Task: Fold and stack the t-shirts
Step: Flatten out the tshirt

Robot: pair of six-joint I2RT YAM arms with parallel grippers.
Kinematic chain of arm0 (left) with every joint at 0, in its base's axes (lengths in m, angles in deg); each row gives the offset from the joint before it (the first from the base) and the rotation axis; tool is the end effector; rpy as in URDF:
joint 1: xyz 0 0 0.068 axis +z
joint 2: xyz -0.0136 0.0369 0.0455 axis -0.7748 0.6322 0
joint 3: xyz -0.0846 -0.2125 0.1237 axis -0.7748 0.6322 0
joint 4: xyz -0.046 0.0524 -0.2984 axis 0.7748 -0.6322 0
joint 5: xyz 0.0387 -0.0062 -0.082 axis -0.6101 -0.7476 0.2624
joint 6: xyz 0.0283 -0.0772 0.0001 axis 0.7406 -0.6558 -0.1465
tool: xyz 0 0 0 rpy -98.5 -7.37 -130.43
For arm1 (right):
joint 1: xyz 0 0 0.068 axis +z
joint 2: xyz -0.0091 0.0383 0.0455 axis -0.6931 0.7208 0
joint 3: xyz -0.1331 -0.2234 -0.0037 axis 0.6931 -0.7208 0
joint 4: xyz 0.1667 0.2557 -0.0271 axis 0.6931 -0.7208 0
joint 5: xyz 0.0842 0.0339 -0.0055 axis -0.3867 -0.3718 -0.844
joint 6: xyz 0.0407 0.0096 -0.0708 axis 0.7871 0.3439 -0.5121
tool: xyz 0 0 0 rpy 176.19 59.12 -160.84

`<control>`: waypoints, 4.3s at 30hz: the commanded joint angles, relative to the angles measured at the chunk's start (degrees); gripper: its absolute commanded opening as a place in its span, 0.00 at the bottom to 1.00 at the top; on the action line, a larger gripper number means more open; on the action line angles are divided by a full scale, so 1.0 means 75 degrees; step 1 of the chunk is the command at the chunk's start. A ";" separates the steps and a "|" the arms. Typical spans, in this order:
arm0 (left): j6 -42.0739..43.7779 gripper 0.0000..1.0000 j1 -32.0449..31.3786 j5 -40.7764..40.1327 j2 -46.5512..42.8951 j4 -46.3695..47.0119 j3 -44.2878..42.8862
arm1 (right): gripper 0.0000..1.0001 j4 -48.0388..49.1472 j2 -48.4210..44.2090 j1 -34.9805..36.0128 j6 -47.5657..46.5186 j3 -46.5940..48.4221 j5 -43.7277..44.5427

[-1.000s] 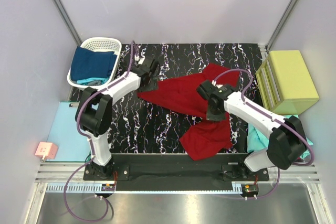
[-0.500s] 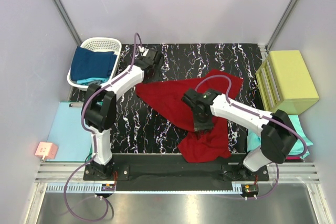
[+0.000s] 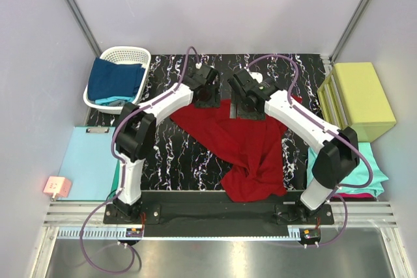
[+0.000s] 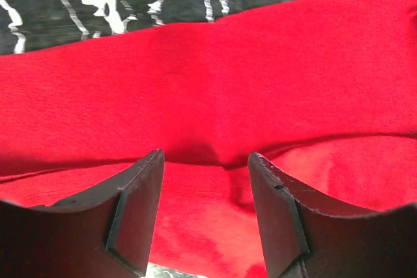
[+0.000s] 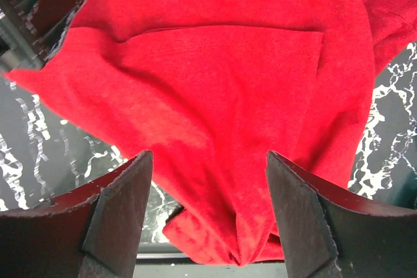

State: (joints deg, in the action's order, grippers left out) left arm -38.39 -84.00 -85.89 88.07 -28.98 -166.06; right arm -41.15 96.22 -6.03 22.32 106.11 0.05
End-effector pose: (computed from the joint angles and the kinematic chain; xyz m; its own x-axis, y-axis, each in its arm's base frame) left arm 0.4310 -0.2753 0.1641 -0.8571 -0.0427 -0.5134 0.0859 0.9708 -0.2241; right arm 0.3323 0.2312 0.2600 -0.8558 0.0337 -0.5162 0.0166 0.9992 0.0377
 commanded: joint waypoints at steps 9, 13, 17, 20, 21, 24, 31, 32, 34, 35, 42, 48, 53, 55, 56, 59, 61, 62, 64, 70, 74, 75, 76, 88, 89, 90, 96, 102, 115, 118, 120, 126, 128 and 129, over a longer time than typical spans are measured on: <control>0.0240 0.59 -0.1254 0.0862 0.1166 -0.0057 -0.1781 | 0.77 0.0331 -0.0493 -0.0370 -0.0009 -0.0323 0.0578; 0.0171 0.59 -0.1676 0.1061 0.1718 -0.0281 -0.2918 | 0.77 0.0366 -0.0809 -0.0499 0.0096 -0.0428 0.0929; 0.0252 0.59 -0.2098 0.1261 0.2023 -0.0339 -0.3505 | 0.77 0.0599 -0.1266 -0.0651 0.0155 -0.0639 0.1013; 0.0276 0.59 -0.2356 0.1284 0.2141 -0.0328 -0.3506 | 0.77 0.0635 -0.1396 -0.0710 0.0143 -0.0721 0.0978; 0.0241 0.58 -0.2380 0.1447 0.2246 -0.0339 -0.3448 | 0.77 0.0647 -0.1431 -0.0733 0.0132 -0.0733 0.0954; 0.0194 0.57 -0.2474 0.1740 0.2363 -0.0305 -0.3272 | 0.77 0.0822 -0.1723 -0.0757 0.0190 -0.0884 0.0942; 0.0253 0.57 -0.2860 0.2151 0.2317 0.0047 -0.2862 | 0.77 0.1769 -0.2893 -0.1085 0.0424 -0.1447 0.1037; 0.0218 0.57 -0.2907 0.2221 0.2317 0.0094 -0.2803 | 0.77 0.1900 -0.3035 -0.1143 0.0436 -0.1529 0.1001; 0.0217 0.57 -0.3013 0.2257 0.2293 0.0199 -0.2698 | 0.77 0.2146 -0.3212 -0.1284 0.0402 -0.1658 0.0826; 0.0206 0.57 -0.3036 0.2222 0.2305 0.0211 -0.2686 | 0.78 0.2135 -0.3178 -0.1296 0.0378 -0.1647 0.0779; 0.0194 0.56 -0.3072 0.2187 0.2422 0.0246 -0.2616 | 0.77 0.1983 -0.3095 -0.1319 0.0413 -0.1647 0.0532; 0.0100 0.44 -0.3072 0.2151 0.2481 0.0246 -0.2299 | 0.77 0.1983 -0.3154 -0.1331 0.0261 -0.1694 0.0567; 0.0100 0.30 -0.3072 0.1988 0.2469 0.0235 -0.2135 | 0.77 0.1971 -0.3142 -0.1343 0.0261 -0.1729 0.0485; 0.0112 0.13 -0.3072 0.1883 0.2400 0.0235 -0.2065 | 0.77 0.1971 -0.3142 -0.1343 0.0226 -0.1752 0.0497; 0.0100 0.06 -0.3072 0.1801 0.2341 0.0223 -0.2030 | 0.77 0.1960 -0.3142 -0.1343 0.0226 -0.1752 0.0497; 0.0124 0.00 -0.3060 0.1169 0.1756 0.0200 -0.1609 | 0.77 0.1983 -0.3130 -0.1355 0.0190 -0.1741 0.0532; 0.0159 0.00 -0.3060 0.0434 0.0975 0.0211 -0.1037 | 0.77 0.1994 -0.3107 -0.1343 0.0179 -0.1718 0.0591; 0.0159 0.00 -0.3048 0.0185 0.0691 0.0223 -0.0813 | 0.77 0.1995 -0.3084 -0.1355 0.0179 -0.1706 0.0649; 0.0101 0.00 -0.3002 -0.0272 -0.0165 0.0270 -0.0136 | 0.77 0.2053 -0.3025 -0.1355 0.0167 -0.1647 0.0684; -0.0052 0.00 -0.2896 -0.0860 -0.2053 0.0481 0.1554 | 0.77 0.2077 -0.2475 -0.1448 0.0225 -0.1483 0.0603; -0.0146 0.06 -0.2908 -0.0720 -0.2230 0.0493 0.1908 | 0.77 0.2217 -0.1914 -0.1448 0.0261 -0.1518 0.0369; -0.0146 0.08 -0.2908 -0.0673 -0.2149 0.0493 0.1908 | 0.77 0.2240 -0.1830 -0.1448 0.0261 -0.1530 0.0333; -0.0158 0.09 -0.2908 -0.0545 -0.2090 0.0493 0.1873 | 0.77 0.2241 -0.1737 -0.1448 0.0261 -0.1541 0.0287; -0.0017 0.20 -0.2908 -0.0111 -0.1551 0.0504 0.1521 | 0.78 0.2241 -0.1888 -0.1448 0.0296 -0.1940 0.0321; -0.0006 0.22 -0.2908 -0.0099 -0.1527 0.0493 0.1521 | 0.78 0.2217 -0.1900 -0.1448 0.0296 -0.1952 0.0321; -0.0005 0.23 -0.2908 -0.0064 -0.1480 0.0493 0.1521 | 0.78 0.2229 -0.1923 -0.1448 0.0296 -0.1952 0.0321; 0.0006 0.17 -0.2908 -0.0075 -0.1398 0.0504 0.1545 | 0.78 0.2206 -0.1935 -0.1448 0.0308 -0.2022 0.0356; 0.0018 0.00 -0.2908 -0.0402 -0.1701 0.0493 0.1720 | 0.78 0.2217 -0.1830 -0.1448 0.0284 -0.2010 0.0345; -0.0204 0.00 -0.2908 -0.1821 -0.4443 -0.0725 0.2775 | 0.77 0.2451 -0.0648 -0.1448 0.0296 -0.1975 -0.0252; -0.0520 0.00 -0.2908 -0.1915 -0.4831 -0.1112 0.3021 | 0.74 0.2580 -0.0156 -0.1448 0.0272 -0.1929 -0.0533; -0.0754 0.00 -0.2908 -0.1996 -0.5053 -0.1346 0.3197 | 0.71 0.2569 0.0138 -0.1448 0.0261 -0.1835 -0.0709; -0.1118 0.00 -0.2919 -0.2126 -0.5768 -0.1991 0.3572 | 0.58 0.2522 0.1111 -0.1448 0.0448 -0.1565 -0.0839; -0.1165 0.00 -0.2919 -0.2196 -0.6084 -0.2260 0.3642 | 0.58 0.2522 0.1392 -0.1448 0.0460 -0.1425 -0.0815; -0.1166 0.00 -0.2931 -0.2231 -0.6178 -0.2331 0.3666 | 0.58 0.2522 0.1497 -0.1448 0.0460 -0.1390 -0.0781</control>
State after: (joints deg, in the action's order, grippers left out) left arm -45.14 -105.85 -99.57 47.35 -42.99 -138.82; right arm -23.19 105.42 -16.98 24.72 91.90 -5.15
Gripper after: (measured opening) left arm 0.017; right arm 0.583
